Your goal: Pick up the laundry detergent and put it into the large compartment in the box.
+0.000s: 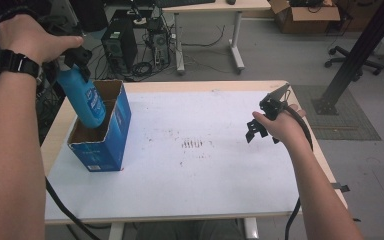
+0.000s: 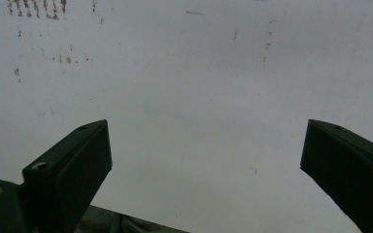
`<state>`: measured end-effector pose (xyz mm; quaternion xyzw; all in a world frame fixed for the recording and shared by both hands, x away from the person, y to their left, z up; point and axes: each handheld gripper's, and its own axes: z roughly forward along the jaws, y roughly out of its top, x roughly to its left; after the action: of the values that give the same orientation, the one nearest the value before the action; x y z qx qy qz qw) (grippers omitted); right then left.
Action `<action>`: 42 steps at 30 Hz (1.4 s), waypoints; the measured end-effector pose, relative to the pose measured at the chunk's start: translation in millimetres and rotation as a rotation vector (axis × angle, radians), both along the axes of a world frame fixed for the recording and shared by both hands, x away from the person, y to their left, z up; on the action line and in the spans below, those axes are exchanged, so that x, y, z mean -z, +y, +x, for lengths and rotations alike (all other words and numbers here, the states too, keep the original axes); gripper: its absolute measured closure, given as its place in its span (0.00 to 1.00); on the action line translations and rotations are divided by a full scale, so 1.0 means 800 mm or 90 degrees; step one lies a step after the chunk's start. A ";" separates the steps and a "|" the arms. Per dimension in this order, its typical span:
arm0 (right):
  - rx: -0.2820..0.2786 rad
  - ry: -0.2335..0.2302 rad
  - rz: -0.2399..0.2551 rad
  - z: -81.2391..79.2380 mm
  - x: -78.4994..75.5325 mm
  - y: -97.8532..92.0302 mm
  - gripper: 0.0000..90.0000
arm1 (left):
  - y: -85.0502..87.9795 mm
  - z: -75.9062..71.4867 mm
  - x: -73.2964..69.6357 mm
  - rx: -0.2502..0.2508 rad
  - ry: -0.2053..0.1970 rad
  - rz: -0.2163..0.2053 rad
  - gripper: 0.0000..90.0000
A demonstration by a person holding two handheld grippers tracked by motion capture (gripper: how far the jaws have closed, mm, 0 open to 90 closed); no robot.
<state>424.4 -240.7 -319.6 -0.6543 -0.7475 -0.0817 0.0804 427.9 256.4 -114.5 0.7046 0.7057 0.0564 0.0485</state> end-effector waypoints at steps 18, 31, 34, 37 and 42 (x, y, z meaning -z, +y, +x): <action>0.000 0.002 -0.005 0.001 0.006 0.003 0.05 | 0.018 0.009 0.100 0.004 0.049 0.000 0.41; -0.004 0.004 -0.003 0.001 0.014 0.006 0.05 | 0.015 0.013 0.159 0.012 0.076 0.000 0.41; -0.005 0.006 -0.004 0.001 0.016 0.006 0.05 | 0.014 0.014 0.170 0.015 0.084 0.006 0.41; -0.005 0.008 -0.003 0.001 0.018 0.004 0.05 | 0.015 0.014 0.181 0.014 0.090 0.008 0.41; -0.003 0.006 -0.004 0.002 0.019 0.002 0.05 | 0.013 0.015 0.192 0.023 0.092 0.012 0.41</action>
<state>425.7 -239.2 -334.7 -0.6533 -0.7488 -0.0762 0.0824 439.7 267.1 -268.4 0.7198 0.6941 0.0113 -0.0081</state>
